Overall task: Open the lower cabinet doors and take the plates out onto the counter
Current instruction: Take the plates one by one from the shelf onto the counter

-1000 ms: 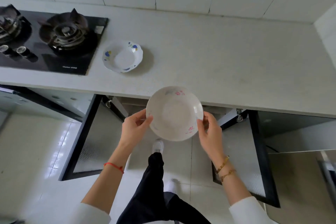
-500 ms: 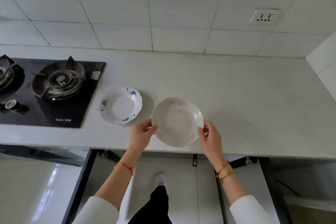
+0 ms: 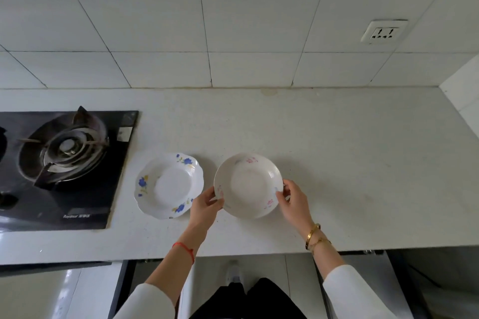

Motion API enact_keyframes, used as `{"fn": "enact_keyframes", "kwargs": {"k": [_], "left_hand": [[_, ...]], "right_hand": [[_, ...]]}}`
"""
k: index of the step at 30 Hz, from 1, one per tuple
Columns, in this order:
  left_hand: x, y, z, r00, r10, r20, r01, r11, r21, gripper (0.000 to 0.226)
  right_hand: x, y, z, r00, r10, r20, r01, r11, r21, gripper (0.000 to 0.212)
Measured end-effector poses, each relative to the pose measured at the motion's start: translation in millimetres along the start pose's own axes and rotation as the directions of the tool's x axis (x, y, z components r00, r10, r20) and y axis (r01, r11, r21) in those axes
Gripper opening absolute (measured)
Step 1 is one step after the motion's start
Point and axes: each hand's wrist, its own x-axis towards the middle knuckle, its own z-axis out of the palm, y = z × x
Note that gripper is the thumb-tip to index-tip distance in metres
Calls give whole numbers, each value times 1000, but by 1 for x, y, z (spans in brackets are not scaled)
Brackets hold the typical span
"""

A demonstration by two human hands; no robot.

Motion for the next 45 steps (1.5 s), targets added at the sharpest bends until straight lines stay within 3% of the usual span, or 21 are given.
{"fn": "enact_keyframes", "kwargs": {"k": [6, 24, 31, 35, 38, 45], "left_hand": [[11, -10, 0, 1000, -20, -18, 21, 999, 50, 47], [23, -22, 5, 995, -41, -96, 50, 994, 92, 47], [19, -18, 8, 988, 22, -152, 16, 970, 244, 45], [14, -9, 4, 971, 121, -205, -20, 899, 437, 32], [10, 5, -6, 937, 268, -224, -79, 788, 611, 16], [10, 28, -32, 847, 529, -47, -300, 551, 779, 53]], "right_hand": [[7, 0, 11, 999, 32, 39, -31, 999, -16, 26], [13, 3, 19, 991, 65, 116, -63, 998, -21, 34], [14, 3, 17, 984, 78, 159, -66, 994, -85, 38], [15, 2, 10, 984, 72, 164, -20, 955, -297, 51], [17, -5, 4, 992, 57, 114, -10, 928, -373, 66], [16, -30, -10, 991, -91, 94, 122, 898, -422, 68]]}}
